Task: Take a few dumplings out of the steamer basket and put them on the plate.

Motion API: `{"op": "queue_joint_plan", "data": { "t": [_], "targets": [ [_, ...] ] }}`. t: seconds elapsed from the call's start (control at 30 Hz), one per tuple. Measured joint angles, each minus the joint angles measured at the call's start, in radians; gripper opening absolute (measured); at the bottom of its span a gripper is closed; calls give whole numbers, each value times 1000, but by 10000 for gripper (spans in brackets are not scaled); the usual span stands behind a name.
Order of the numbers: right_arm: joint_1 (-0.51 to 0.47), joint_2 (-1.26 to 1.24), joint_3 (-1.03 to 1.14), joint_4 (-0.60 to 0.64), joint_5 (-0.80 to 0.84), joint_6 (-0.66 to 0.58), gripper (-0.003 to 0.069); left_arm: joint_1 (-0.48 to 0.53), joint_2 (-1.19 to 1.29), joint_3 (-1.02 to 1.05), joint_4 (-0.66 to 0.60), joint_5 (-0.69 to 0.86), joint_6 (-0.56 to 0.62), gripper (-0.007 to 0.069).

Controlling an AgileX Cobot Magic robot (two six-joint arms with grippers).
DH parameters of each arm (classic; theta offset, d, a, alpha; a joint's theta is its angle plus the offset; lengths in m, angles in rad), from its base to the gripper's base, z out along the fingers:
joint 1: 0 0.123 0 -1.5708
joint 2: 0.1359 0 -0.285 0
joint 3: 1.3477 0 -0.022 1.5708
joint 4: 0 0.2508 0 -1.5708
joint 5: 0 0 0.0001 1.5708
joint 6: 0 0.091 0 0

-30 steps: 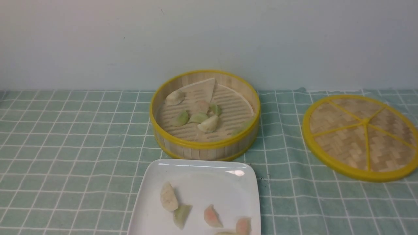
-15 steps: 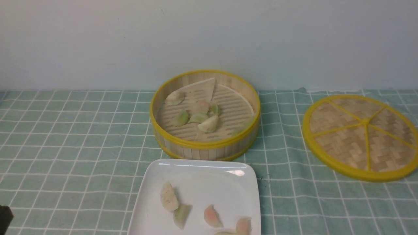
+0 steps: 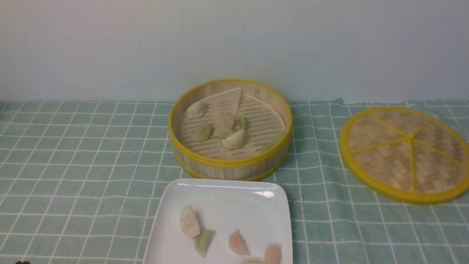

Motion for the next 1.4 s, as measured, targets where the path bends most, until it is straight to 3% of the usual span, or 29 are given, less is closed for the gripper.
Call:
{"op": "queue_joint_plan", "data": {
  "t": [0.87, 1.0, 1.27, 1.37, 1.4],
  "targets": [
    [0, 0, 11, 0, -5, -28, -15, 0, 0, 0, -2, -1, 1, -6],
    [0, 0, 103, -18, -12, -107, -15, 0, 0, 0, -2, -1, 1, -6],
    [-1, -19, 270, -30, -4, -128, -15, 0, 0, 0, -2, -1, 1, -6],
    [-38, -41, 334, -38, -3, -132, -15, 0, 0, 0, -2, -1, 1, -6],
    [-126, -60, 401, -39, -2, -132, -15, 0, 0, 0, -2, -2, 1, -6]
  ]
}}
